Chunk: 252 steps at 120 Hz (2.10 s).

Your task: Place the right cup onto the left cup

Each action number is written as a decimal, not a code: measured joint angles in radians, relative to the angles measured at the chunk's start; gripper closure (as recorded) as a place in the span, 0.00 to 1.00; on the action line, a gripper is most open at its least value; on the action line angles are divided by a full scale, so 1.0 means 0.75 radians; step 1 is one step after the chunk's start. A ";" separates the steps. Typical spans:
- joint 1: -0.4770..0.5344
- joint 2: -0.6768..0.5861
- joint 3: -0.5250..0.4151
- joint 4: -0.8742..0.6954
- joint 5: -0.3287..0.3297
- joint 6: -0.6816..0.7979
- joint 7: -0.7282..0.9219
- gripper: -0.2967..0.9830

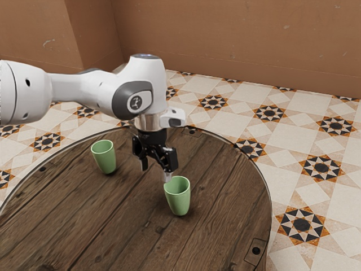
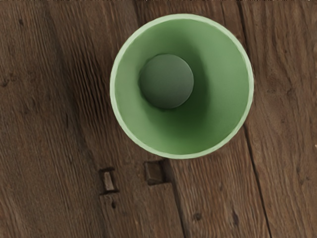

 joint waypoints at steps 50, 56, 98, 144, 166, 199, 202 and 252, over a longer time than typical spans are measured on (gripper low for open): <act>0.097 0.244 -0.034 0.122 -0.013 0.090 -0.081 0.23; 0.098 0.262 -0.034 0.122 -0.014 0.098 -0.088 0.23; 0.097 0.334 -0.051 0.123 -0.018 0.148 -0.122 0.30; 0.095 0.339 -0.055 0.123 -0.015 0.182 -0.152 0.78; 0.086 0.319 -0.055 0.147 -0.005 0.185 -0.165 0.82; 0.095 0.257 -0.027 0.317 0.083 0.121 -0.173 0.84; 0.097 0.249 -0.018 0.329 0.089 0.112 -0.171 0.84; 0.231 0.214 0.197 0.427 0.140 -0.020 -0.077 0.85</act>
